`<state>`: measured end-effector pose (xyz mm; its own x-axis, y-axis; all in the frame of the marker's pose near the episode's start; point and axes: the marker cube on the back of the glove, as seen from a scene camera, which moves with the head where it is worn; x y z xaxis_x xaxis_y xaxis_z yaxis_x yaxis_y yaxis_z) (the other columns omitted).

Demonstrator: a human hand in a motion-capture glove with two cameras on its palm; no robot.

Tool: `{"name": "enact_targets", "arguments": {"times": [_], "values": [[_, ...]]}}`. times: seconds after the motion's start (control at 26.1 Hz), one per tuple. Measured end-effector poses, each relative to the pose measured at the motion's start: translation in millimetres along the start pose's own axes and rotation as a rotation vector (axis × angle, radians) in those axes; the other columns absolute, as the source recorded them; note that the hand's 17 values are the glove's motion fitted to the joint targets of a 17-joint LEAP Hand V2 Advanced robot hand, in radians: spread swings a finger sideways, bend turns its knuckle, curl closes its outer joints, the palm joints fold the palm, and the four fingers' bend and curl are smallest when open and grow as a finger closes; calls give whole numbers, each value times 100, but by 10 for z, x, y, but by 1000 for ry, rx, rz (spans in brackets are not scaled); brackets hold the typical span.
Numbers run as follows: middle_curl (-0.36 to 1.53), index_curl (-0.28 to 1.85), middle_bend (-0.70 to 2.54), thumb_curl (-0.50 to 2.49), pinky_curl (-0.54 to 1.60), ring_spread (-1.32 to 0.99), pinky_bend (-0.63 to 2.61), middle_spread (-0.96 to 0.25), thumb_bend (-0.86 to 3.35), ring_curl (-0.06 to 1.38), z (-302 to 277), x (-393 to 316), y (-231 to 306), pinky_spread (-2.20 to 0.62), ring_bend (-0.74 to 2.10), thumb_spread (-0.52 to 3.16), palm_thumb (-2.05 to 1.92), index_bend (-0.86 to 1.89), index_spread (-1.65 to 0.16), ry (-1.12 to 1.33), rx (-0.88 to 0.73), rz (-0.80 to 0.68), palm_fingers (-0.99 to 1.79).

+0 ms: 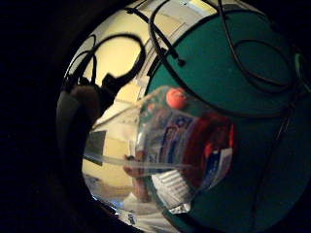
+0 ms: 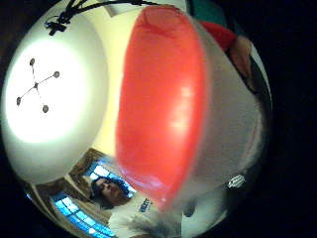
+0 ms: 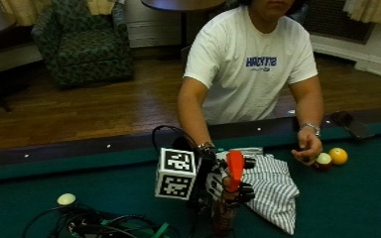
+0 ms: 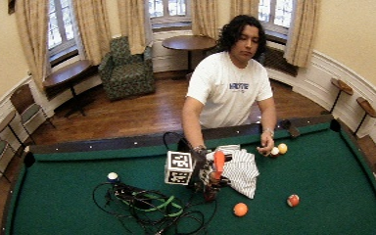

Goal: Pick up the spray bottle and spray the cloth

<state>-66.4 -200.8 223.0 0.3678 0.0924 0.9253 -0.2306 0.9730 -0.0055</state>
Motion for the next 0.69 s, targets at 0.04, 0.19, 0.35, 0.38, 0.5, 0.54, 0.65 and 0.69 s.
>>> {"name": "enact_targets", "arguments": {"times": [0.04, 0.19, 0.35, 0.38, 0.5, 0.54, 0.65, 0.69], "values": [[39, 18, 35, 35, 31, -17, 37, -16, 1, 34, -5, -30, 5, 1, 68, 90, 69, 26, -33, -4, 15, -14, 102], [44, 22, 43, 41, 36, -19, 48, -19, 7, 38, -36, -215, 63, -16, 72, 90, 85, 19, -30, -41, 70, -84, 134], [48, 27, 50, 45, 38, -20, 51, -20, 6, 41, -89, -563, 172, -22, 75, 84, 88, 22, -29, -53, 46, -154, 143], [48, 28, 51, 46, 39, -20, 51, -20, 5, 42, -103, -676, 208, -23, 77, 82, 89, 23, -29, -53, 28, -174, 143], [50, 31, 53, 49, 40, -20, 52, -20, 5, 44, -155, -1045, 321, -25, 79, 80, 91, 26, -28, -37, -32, -241, 142], [51, 32, 54, 50, 40, -20, 53, -20, 4, 44, -176, -1179, 354, -26, 79, 78, 91, 27, -27, -30, -50, -260, 142], [52, 34, 56, 53, 40, -21, 54, -20, 3, 45, -256, -1576, 414, -28, 80, 76, 93, 28, -27, -27, -69, -309, 140], [52, 35, 56, 54, 41, -21, 54, -20, 3, 46, -290, -1695, 420, -28, 81, 75, 93, 28, -27, -30, -62, -326, 140]]}}
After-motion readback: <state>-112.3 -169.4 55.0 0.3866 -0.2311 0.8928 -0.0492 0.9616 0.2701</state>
